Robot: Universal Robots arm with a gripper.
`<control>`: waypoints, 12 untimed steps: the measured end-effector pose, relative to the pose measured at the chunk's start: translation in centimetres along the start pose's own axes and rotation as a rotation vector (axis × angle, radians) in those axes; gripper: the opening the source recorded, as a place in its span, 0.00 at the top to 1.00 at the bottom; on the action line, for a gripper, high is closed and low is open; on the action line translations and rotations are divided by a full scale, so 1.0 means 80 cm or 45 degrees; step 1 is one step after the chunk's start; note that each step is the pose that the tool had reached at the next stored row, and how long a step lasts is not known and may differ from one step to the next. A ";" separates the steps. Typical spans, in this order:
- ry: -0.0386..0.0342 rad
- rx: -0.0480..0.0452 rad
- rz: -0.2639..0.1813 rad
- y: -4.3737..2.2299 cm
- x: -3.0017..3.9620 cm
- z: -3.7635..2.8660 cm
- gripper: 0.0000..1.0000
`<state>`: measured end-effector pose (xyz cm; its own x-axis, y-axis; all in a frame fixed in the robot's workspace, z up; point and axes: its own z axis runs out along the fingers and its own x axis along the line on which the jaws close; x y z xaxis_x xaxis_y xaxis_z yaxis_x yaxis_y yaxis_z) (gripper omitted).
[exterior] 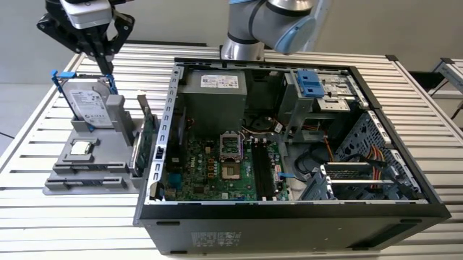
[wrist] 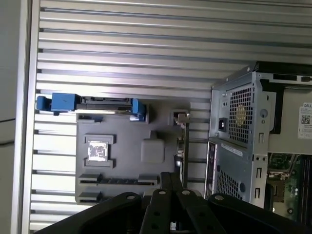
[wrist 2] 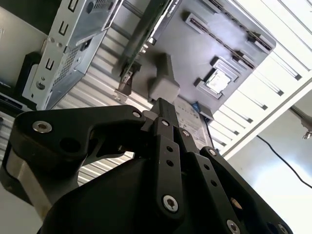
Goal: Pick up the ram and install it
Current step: 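Reach for the ram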
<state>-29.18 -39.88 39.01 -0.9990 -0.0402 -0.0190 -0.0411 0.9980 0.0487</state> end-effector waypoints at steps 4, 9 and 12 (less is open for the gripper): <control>0.0000 0.000 0.000 0.0004 0.0096 -0.0001 1.00; 0.0000 0.000 0.000 0.0008 0.0206 -0.0004 1.00; 0.0000 0.000 0.000 0.0011 0.0267 -0.0004 1.00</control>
<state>-31.31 -39.88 39.00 -0.9990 -0.0406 -0.0190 -0.0415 0.9980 0.0487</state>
